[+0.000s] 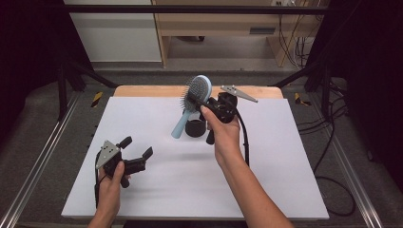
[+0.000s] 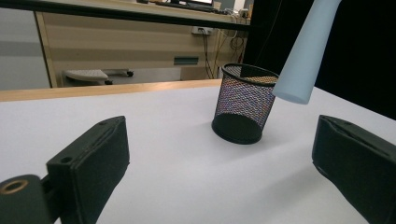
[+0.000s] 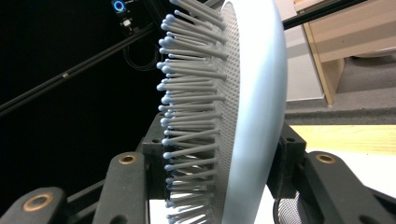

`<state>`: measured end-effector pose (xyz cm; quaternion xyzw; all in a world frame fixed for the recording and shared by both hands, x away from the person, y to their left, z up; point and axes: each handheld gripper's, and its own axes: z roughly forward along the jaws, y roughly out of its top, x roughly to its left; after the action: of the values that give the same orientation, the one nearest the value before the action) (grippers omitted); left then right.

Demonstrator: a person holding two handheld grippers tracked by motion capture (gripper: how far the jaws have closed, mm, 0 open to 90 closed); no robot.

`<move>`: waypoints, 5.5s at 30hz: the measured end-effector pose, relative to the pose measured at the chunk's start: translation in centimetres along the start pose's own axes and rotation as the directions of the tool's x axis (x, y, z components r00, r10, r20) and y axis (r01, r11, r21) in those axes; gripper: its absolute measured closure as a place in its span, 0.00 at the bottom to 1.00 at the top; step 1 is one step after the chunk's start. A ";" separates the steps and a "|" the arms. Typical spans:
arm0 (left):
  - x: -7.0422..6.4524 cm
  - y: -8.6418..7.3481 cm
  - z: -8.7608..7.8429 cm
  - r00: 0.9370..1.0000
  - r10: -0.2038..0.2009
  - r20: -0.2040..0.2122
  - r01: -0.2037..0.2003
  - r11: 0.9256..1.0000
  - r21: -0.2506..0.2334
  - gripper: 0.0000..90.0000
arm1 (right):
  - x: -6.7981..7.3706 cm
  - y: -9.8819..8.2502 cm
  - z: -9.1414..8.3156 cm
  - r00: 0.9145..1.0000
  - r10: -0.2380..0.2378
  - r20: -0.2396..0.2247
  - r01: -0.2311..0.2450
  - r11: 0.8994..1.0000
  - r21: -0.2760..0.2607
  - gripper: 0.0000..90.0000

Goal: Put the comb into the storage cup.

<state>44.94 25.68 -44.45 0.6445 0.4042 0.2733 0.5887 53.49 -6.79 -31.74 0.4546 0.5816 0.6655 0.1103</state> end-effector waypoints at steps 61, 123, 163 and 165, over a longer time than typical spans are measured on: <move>0.8 -0.3 0.1 0.998 0.005 -0.063 -0.003 1.000 0.028 0.04 | -6.3 3.1 3.8 0.984 0.124 0.125 -0.112 0.989 -0.094 0.58; 0.1 -0.5 0.5 1.000 0.010 -0.020 -0.009 0.999 0.041 0.04 | -6.1 5.6 3.3 0.982 0.022 0.189 -0.001 0.993 -0.115 0.57; 0.0 -0.4 0.5 1.000 0.021 -0.022 -0.020 0.999 0.037 0.02 | -5.8 4.9 3.3 0.973 -0.058 0.224 0.071 0.996 -0.051 0.57; 0.0 -0.4 0.5 1.000 0.023 -0.018 -0.023 0.999 0.041 0.02 | -5.8 4.9 3.4 0.972 -0.062 0.225 0.075 0.996 -0.048 0.57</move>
<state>45.26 25.40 -44.90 0.6584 0.4076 0.2777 0.5685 61.09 -9.83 -30.54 0.5029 0.5618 0.6222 0.2106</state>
